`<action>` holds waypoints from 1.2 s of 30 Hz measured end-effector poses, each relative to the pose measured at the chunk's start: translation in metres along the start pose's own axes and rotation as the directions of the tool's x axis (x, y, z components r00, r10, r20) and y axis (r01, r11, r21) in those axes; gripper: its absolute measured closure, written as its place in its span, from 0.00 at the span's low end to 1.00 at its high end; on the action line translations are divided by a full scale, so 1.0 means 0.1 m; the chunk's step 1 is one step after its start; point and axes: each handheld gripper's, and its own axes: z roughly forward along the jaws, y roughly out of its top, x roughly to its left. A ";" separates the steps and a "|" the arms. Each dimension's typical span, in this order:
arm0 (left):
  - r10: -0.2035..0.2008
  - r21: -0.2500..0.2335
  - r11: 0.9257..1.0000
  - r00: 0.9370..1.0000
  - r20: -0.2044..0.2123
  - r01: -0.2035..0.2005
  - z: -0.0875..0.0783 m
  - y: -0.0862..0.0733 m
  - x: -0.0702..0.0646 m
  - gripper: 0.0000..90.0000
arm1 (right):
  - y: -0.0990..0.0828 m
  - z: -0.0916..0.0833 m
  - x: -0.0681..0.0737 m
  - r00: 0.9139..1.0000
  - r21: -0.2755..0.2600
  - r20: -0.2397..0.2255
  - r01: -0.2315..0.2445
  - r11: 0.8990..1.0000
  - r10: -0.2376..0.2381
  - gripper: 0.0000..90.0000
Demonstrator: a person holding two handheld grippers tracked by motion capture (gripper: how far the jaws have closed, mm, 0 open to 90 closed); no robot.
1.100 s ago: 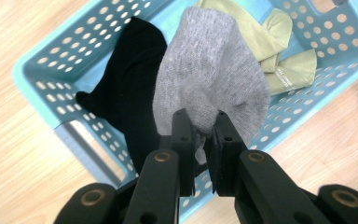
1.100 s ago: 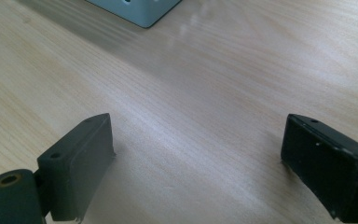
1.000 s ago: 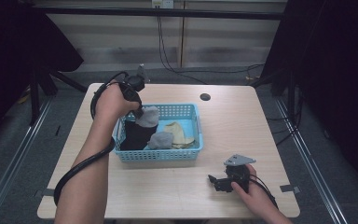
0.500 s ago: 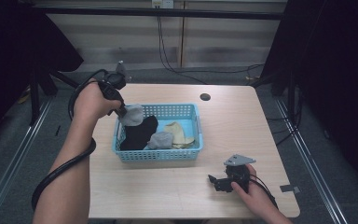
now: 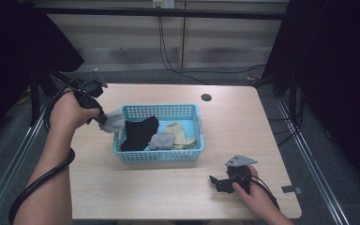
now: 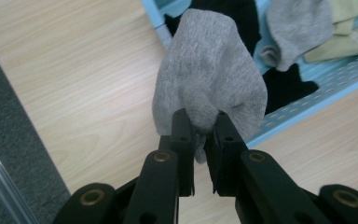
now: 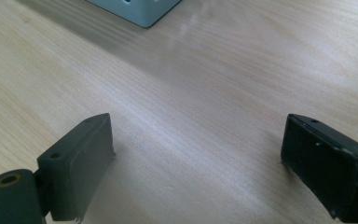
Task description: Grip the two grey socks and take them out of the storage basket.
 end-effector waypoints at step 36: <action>-0.127 0.016 0.992 0.992 -0.012 0.127 0.81 -0.61 0.39 0.87 | 0.00 0.00 0.00 1.000 -0.001 0.000 -0.004 1.000 0.004 0.10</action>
